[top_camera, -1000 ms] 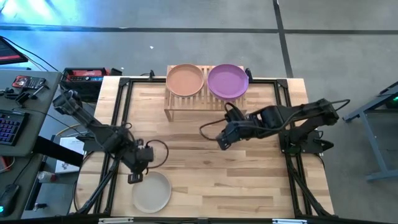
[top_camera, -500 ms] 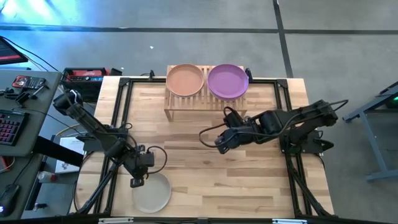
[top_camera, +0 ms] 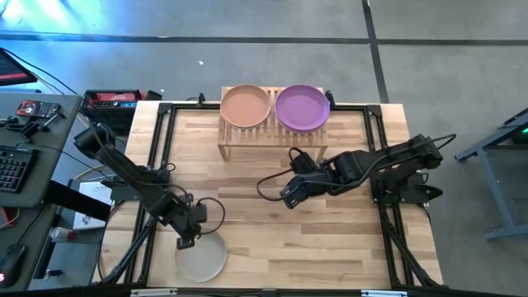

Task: Place and stack plates onto a shelf
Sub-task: Stack the white plate on the brown plate on the shelf

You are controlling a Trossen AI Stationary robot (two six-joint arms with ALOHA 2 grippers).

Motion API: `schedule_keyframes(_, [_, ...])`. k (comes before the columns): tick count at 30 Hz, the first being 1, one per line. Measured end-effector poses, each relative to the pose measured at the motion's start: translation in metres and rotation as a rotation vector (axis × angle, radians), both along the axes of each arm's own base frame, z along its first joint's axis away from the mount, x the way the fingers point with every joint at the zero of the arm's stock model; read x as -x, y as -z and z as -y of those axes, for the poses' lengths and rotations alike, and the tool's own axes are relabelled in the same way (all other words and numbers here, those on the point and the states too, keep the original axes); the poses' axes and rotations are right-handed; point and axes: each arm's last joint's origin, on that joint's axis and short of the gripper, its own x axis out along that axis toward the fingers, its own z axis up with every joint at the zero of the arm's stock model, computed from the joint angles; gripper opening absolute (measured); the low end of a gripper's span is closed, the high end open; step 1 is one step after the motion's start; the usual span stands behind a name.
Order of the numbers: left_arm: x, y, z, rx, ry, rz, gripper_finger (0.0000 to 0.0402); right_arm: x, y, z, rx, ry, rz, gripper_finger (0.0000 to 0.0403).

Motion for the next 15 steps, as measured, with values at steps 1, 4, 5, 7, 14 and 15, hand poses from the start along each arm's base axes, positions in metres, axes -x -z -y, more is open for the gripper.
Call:
schedule_keyframes(1, [-0.001, 0.002, 0.001, -0.007, 0.001, -0.008, 0.0053, 0.000, 0.000, 0.000, 0.000, 0.000, -0.002, 0.0167])
schedule_keyframes(4, [-0.002, 0.009, 0.002, -0.028, 0.008, -0.031, 0.0053, 0.000, 0.000, 0.000, 0.000, 0.000, -0.001, 0.0167])
schedule_keyframes(5, [-0.003, 0.011, 0.003, -0.031, 0.009, -0.041, 0.0053, 0.000, 0.000, 0.000, 0.000, 0.000, -0.002, 0.0167])
schedule_keyframes(7, [-0.004, 0.014, 0.003, -0.040, 0.009, -0.054, 0.0053, 0.000, 0.000, 0.000, -0.001, 0.000, -0.001, 0.0167])
schedule_keyframes(14, [-0.004, 0.016, 0.004, -0.044, 0.010, -0.061, 0.0053, -0.001, 0.000, 0.000, -0.003, 0.000, 0.006, 0.0167])
schedule_keyframes(15, [-0.004, 0.016, 0.004, -0.042, 0.010, -0.061, 0.0053, -0.001, 0.000, 0.000, -0.003, 0.000, 0.007, 0.0167])
